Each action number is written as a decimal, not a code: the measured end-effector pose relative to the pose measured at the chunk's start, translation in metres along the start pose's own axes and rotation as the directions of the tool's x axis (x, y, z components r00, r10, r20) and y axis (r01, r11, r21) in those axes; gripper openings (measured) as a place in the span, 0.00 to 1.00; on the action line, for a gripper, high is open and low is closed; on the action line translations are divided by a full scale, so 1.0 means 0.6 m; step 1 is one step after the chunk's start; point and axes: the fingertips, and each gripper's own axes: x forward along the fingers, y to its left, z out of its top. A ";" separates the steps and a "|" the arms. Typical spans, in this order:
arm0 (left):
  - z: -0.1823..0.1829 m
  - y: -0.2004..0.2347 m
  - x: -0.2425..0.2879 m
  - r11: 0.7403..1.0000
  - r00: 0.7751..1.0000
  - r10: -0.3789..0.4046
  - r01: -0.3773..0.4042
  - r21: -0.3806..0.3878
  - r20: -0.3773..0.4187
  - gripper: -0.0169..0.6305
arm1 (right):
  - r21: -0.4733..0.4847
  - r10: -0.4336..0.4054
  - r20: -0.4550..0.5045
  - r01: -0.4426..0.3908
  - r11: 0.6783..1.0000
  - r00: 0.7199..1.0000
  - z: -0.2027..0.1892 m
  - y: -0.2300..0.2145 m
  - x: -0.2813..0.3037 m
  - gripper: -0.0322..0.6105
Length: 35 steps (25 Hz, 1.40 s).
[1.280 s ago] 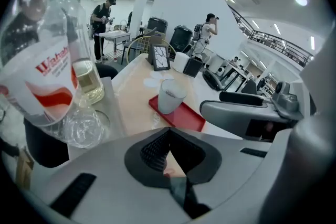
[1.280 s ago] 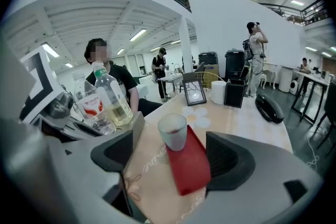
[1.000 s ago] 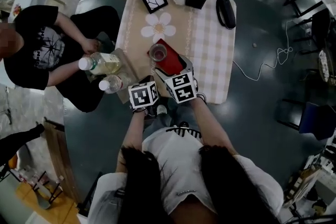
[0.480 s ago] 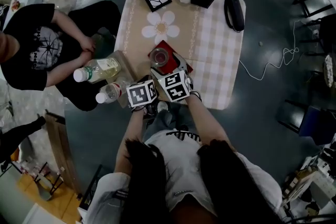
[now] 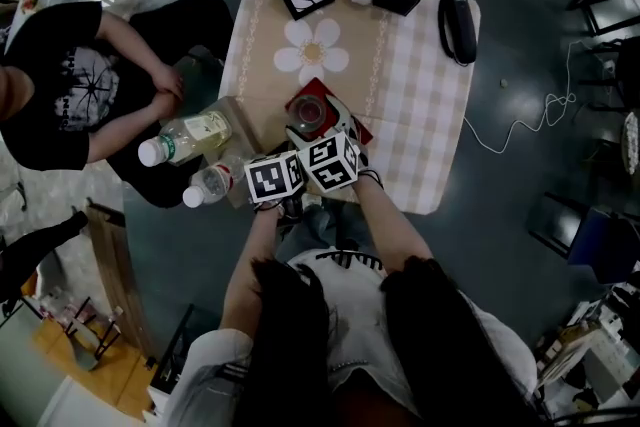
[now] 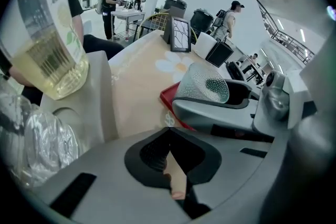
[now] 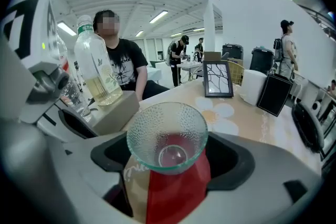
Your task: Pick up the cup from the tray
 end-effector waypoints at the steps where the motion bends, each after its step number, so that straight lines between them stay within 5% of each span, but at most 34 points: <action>1: 0.000 0.000 0.000 1.000 1.000 -0.001 0.001 0.000 -0.003 0.03 | -0.012 0.004 -0.005 -0.004 1.000 1.000 0.001 0.001 0.004 0.70; 11: -0.010 -0.005 0.003 0.999 0.999 -0.033 0.033 -0.037 -0.014 0.03 | -0.113 -0.004 -0.012 0.003 0.994 1.000 0.008 -0.002 0.005 0.68; 25: 0.024 -0.001 -0.001 1.000 0.999 0.019 -0.018 -0.012 0.041 0.03 | -0.020 -0.060 0.051 0.061 0.998 0.997 0.024 -0.050 -0.055 0.68; 35: 0.042 -0.067 0.005 0.996 0.998 -0.032 0.027 0.085 0.050 0.03 | 0.023 -0.161 0.015 0.161 0.987 0.987 -0.024 -0.110 -0.113 0.68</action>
